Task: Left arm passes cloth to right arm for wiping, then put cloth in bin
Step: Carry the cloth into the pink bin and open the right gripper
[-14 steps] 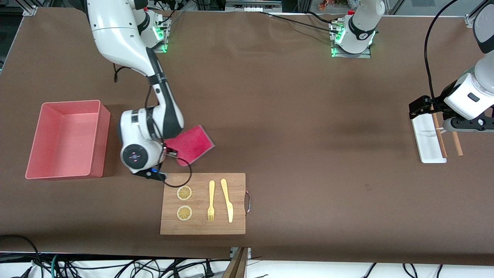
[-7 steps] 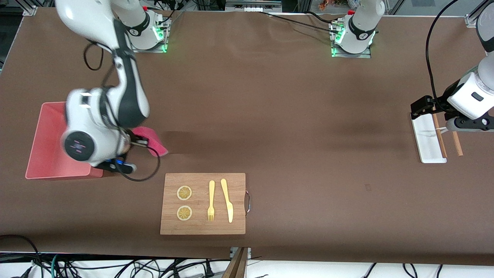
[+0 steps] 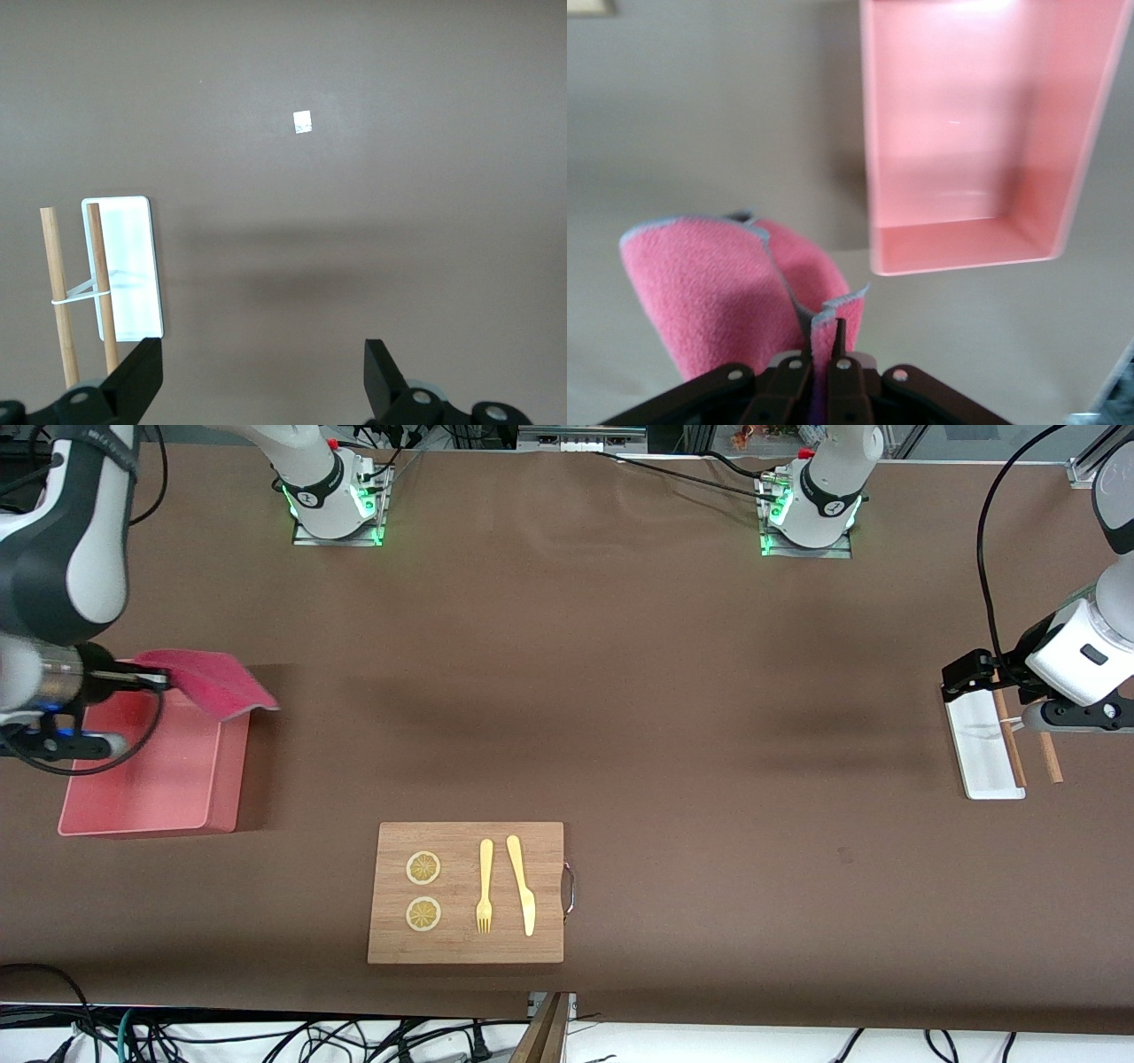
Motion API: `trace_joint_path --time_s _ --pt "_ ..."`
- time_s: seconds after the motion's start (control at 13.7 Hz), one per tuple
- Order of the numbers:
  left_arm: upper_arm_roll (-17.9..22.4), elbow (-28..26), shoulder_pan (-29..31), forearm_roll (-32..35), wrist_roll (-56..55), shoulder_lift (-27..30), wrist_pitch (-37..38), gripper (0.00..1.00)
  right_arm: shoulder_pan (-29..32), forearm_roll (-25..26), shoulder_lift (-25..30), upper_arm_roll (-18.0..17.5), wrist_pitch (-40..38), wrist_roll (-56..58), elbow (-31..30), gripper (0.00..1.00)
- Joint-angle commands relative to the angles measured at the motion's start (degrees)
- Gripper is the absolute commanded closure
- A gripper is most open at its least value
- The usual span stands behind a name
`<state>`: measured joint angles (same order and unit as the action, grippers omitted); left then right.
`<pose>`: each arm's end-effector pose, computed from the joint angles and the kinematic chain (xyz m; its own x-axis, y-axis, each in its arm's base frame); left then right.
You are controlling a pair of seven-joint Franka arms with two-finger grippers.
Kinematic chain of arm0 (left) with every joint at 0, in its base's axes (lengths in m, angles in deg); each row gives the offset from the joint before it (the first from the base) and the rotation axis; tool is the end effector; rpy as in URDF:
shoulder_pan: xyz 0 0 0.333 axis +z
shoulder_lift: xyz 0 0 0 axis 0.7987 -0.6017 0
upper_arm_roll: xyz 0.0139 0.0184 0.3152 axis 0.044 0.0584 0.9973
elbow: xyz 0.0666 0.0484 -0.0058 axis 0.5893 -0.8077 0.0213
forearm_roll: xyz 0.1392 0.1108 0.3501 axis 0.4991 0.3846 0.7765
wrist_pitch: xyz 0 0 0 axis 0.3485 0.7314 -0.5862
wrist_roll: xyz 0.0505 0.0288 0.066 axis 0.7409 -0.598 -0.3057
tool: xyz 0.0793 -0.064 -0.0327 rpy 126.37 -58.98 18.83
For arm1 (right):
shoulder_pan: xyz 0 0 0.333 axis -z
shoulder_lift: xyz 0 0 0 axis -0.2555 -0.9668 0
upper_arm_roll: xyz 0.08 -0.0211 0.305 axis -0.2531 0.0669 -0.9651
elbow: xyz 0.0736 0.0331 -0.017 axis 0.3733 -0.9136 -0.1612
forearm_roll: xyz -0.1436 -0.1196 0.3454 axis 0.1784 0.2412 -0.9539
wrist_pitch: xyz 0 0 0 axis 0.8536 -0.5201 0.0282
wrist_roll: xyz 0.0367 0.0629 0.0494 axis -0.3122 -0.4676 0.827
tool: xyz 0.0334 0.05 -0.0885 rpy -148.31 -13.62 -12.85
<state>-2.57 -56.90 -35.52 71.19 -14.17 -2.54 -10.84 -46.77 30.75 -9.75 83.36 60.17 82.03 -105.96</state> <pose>0.5912 -0.0031 0.5526 0.9986 -0.0076 -0.0515 -0.0098 -0.9990 -0.0426 0.6157 -0.0454 0.4993 0.9293 -0.0081 -0.3691 0.0286 -0.9952 0.0939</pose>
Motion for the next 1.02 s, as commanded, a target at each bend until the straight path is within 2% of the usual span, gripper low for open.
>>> trace_joint_path --time_s 0.0,0.29,0.51,0.8,0.88,0.95 --pt "-0.18 2.02 0.00 -0.33 -0.45 -0.83 1.19 0.00 5.40 2.46 -1.88 0.52 0.47 8.83 0.38 1.00" --pt "-0.18 2.02 0.00 -0.33 -0.45 -0.83 1.19 0.00 12.44 4.05 -5.48 0.44 5.12 17.88 -0.58 1.00" --pt "-0.18 2.02 0.09 -0.42 -0.54 -0.83 1.19 0.00 13.51 2.74 -9.08 0.26 12.31 18.60 -3.56 1.00" --pt "-0.18 2.02 0.09 -0.42 -0.45 -0.92 1.19 0.00 14.91 -3.67 -13.92 -0.88 18.04 18.60 -4.28 1.00" --pt "-0.18 2.02 0.09 -0.42 -0.45 -0.83 1.19 0.00 15.00 -3.94 -14.97 -1.23 18.14 18.60 -4.36 0.95" --pt "-0.18 2.02 0.09 -0.42 -0.36 -0.83 1.19 0.00 15.00 -4.38 -15.94 -1.23 18.14 18.52 -4.28 0.39"
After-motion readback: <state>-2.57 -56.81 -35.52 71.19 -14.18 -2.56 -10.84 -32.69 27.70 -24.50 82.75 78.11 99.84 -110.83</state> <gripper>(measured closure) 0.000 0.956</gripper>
